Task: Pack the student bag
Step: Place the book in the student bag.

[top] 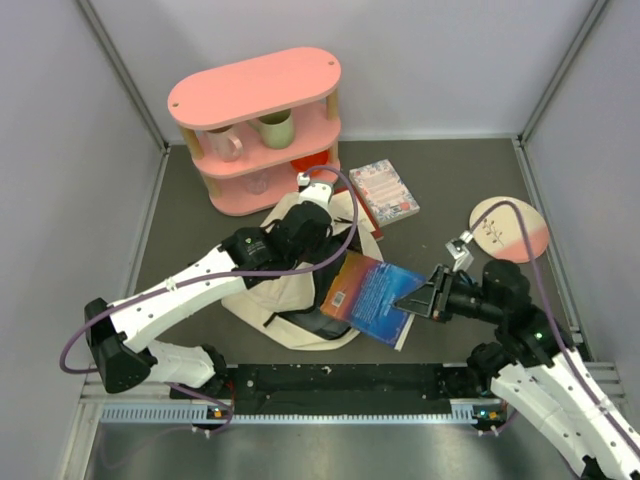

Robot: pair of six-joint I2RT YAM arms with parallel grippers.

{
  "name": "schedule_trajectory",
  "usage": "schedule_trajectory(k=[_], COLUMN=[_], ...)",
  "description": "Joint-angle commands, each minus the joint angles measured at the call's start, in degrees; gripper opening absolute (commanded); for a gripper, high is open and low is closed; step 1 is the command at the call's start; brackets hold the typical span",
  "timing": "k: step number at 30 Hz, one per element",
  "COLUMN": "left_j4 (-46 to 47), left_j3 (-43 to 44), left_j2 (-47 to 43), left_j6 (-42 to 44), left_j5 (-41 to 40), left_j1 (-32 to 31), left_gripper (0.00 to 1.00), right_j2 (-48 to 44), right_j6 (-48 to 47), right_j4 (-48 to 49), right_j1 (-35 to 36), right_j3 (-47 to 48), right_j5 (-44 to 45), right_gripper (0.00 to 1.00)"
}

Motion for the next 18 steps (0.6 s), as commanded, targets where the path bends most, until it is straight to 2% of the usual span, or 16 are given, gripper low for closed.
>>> schedule_trajectory(k=[1,6,9,10,18], left_j4=[5.36,7.20,7.64,7.56,7.20], left_j3=[1.26,0.20,0.11,0.11,0.64], left_j2=[-1.35,-2.05,-1.79,-1.79,-3.02], left_j6=[0.70,1.93,2.90,2.99,2.73], left_j5=[-0.60,3.25,5.19,5.46,7.39], left_j1=[0.11,0.11,0.11,0.11,0.11], left_gripper=[0.00,0.00,0.00,0.00,0.00], right_j2=[2.02,7.89,12.91,14.92,21.97], right_j6=[5.73,5.04,3.37,3.27,9.33], right_j4=[23.98,35.40,37.97,41.46,52.20], right_j1=[-0.05,0.39,3.37,3.99,6.45], right_j3=[-4.84,-7.66,-7.05,-7.05,-9.07], right_j5=[-7.05,-6.17,-3.62,-3.36,2.79], right_gripper=[0.00,0.00,0.00,0.00,0.00])
